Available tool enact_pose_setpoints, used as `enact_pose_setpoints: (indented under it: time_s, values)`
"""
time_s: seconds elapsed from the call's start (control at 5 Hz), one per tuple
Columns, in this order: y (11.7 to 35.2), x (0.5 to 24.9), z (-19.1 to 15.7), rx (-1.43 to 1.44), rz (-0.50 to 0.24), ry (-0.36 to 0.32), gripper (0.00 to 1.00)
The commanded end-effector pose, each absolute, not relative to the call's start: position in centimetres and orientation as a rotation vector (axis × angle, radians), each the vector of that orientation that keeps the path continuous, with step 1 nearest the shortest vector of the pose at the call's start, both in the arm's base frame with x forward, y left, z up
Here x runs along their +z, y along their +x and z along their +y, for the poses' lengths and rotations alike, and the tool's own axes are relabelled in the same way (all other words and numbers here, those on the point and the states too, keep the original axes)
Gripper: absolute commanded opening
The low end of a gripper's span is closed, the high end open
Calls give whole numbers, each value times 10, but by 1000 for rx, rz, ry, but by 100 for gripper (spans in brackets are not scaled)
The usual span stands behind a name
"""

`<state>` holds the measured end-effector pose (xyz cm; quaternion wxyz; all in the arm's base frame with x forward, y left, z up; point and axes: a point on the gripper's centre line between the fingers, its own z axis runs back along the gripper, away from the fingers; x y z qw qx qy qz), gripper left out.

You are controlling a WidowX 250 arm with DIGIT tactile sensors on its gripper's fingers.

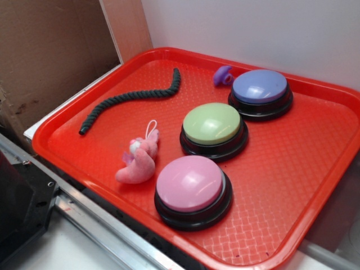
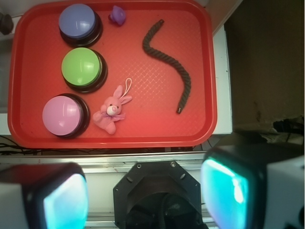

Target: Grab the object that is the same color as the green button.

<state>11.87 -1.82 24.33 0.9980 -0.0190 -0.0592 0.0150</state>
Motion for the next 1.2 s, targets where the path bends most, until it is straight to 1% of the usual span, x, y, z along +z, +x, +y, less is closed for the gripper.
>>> enact_pose_setpoints:
  time_s: [0.0,0.2,0.4,0.6,0.8,1.0]
  values:
    - [119,243,-18,30,-119,-38,100]
    - [138,230,-10,-48,-114,-42,100]
    - [156,216,-2,-91,-153,-32,100]
    - [187,187,9,-175,-154,-53,100]
    - [213,164,26,-227,-185,-30,100]
    - [239,131,36,-344,-195,-62,100]
